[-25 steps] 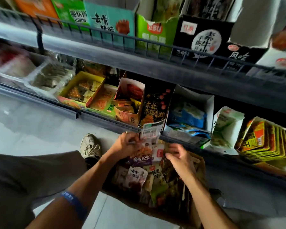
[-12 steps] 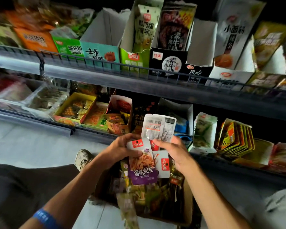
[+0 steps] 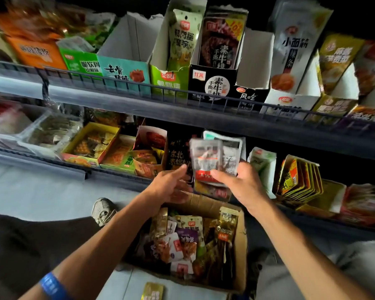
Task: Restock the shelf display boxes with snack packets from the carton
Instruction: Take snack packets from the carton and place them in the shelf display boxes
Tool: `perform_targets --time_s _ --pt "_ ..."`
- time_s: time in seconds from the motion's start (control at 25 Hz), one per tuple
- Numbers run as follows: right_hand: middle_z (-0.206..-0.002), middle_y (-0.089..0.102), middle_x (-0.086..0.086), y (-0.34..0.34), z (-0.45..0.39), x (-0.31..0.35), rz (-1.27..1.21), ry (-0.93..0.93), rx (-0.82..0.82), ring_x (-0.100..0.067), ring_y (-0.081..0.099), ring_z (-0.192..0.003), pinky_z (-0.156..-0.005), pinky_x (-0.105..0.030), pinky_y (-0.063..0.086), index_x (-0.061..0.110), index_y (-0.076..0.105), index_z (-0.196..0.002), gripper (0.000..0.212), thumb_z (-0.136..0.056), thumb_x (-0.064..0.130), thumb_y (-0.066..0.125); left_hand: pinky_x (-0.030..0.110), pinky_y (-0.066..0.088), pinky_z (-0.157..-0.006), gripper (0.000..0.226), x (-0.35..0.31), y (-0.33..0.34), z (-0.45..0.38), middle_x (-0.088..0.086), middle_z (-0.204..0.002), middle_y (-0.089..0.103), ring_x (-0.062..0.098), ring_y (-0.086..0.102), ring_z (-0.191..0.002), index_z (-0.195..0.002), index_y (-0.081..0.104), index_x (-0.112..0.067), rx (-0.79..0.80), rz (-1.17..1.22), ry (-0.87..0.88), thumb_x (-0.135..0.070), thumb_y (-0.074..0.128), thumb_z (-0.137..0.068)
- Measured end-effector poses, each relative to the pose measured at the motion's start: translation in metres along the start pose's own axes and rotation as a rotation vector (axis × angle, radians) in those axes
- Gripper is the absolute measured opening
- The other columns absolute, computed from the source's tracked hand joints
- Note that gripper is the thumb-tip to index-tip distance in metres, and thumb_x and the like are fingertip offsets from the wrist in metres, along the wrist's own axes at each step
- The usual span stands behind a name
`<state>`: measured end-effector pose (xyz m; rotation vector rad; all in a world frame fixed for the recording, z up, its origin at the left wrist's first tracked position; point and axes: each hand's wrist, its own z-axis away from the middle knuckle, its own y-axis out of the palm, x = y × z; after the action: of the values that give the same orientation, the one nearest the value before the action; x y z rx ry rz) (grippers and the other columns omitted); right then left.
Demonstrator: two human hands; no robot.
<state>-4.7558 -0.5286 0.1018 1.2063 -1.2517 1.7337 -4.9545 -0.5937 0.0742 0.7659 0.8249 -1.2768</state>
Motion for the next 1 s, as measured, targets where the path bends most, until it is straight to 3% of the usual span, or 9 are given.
perform_targets --time_s 0.12,0.24,0.36,0.44,0.56,0.64,0.8,0.88,1.0 --pt "-0.115 0.066 0.022 0.010 0.014 -0.006 0.225 -0.347 0.175 0.001 0.060 -0.109 -0.091 -0.023 0.048 0.045 0.064 -0.106 0.038 -0.081 0.020 0.080 0.040 0.057 -0.085 0.081 -0.004 0.004 0.012 0.021 -0.115 0.070 0.034 0.070 -0.102 -0.123 0.063 -0.003 0.260 0.326 -0.167 -0.072 0.031 -0.093" --pt "-0.146 0.048 0.017 0.026 0.015 -0.021 0.566 -0.569 0.243 -0.012 0.039 -0.139 -0.112 -0.042 0.039 0.042 0.058 -0.128 0.068 -0.081 -0.003 0.075 0.044 0.050 -0.095 0.051 0.005 0.006 0.019 0.021 -0.115 0.068 0.033 0.068 -0.099 -0.120 0.065 -0.004 0.294 0.585 -0.127 -0.041 0.066 -0.086" --pt "-0.157 0.029 0.019 0.024 0.015 -0.026 0.632 -0.609 0.325 -0.005 0.014 -0.150 -0.122 -0.040 0.020 0.035 0.053 -0.139 0.081 -0.080 -0.020 0.059 0.047 0.050 -0.094 0.061 0.018 0.003 0.015 0.022 -0.119 0.067 0.037 0.066 -0.103 -0.127 0.062 -0.003 0.261 0.618 -0.089 -0.025 0.081 -0.073" --pt "-0.160 0.024 0.018 0.021 0.020 -0.021 0.418 -0.481 0.266 0.002 0.014 -0.149 -0.122 -0.034 0.020 0.040 0.049 -0.139 0.085 -0.082 -0.023 0.047 0.046 0.055 -0.084 0.066 0.022 0.000 0.012 0.023 -0.121 0.067 0.037 0.068 -0.101 -0.136 0.052 -0.007 0.161 0.631 -0.017 -0.017 0.078 -0.076" --pt "-0.153 0.038 0.012 0.025 0.023 -0.016 -0.110 0.004 0.078 -0.005 0.039 -0.136 -0.108 -0.026 0.035 0.037 0.045 -0.140 0.051 -0.097 0.012 0.056 0.046 0.061 -0.070 0.046 0.018 -0.004 0.012 0.021 -0.112 0.071 0.036 0.072 -0.090 -0.127 0.056 -0.012 -0.013 0.585 0.035 0.000 0.065 -0.083" --pt "-0.144 0.046 0.011 0.038 0.027 -0.015 -0.108 0.229 0.194 -0.009 0.043 -0.129 -0.104 -0.030 0.035 0.035 0.039 -0.146 0.056 -0.095 0.047 0.058 0.049 0.061 -0.070 0.044 0.022 -0.004 0.012 0.020 -0.107 0.073 0.036 0.073 -0.087 -0.121 0.059 -0.013 -0.034 0.539 0.017 0.003 0.067 -0.080" --pt "-0.144 0.048 0.009 0.074 0.030 -0.031 0.061 0.151 0.234 -0.013 0.048 -0.129 -0.098 -0.026 0.043 0.036 0.029 -0.153 0.057 -0.101 0.042 0.050 0.047 0.054 -0.089 0.020 0.030 0.004 0.020 0.018 -0.097 0.073 0.032 0.069 -0.086 -0.105 0.068 -0.004 0.046 0.466 -0.153 -0.009 0.061 -0.086" --pt "-0.148 0.047 0.005 0.090 0.026 -0.047 0.107 0.204 0.231 -0.020 0.045 -0.136 -0.111 -0.035 0.039 0.034 0.031 -0.152 0.068 -0.092 0.060 0.050 0.048 0.052 -0.093 0.022 0.039 -0.004 0.021 0.021 -0.104 0.072 0.035 0.068 -0.093 -0.110 0.066 -0.003 -0.015 0.373 -0.191 -0.009 0.059 -0.090" --pt "-0.142 0.054 -0.001 0.118 0.036 -0.085 0.286 0.207 0.276 -0.027 0.056 -0.124 -0.102 -0.047 0.047 0.032 0.040 -0.146 0.073 -0.086 0.073 0.044 0.044 0.058 -0.080 0.029 0.067 -0.030 0.025 0.017 -0.101 0.074 0.034 0.070 -0.091 -0.117 0.063 -0.005 -0.142 0.280 -0.170 -0.002 0.060 -0.089"
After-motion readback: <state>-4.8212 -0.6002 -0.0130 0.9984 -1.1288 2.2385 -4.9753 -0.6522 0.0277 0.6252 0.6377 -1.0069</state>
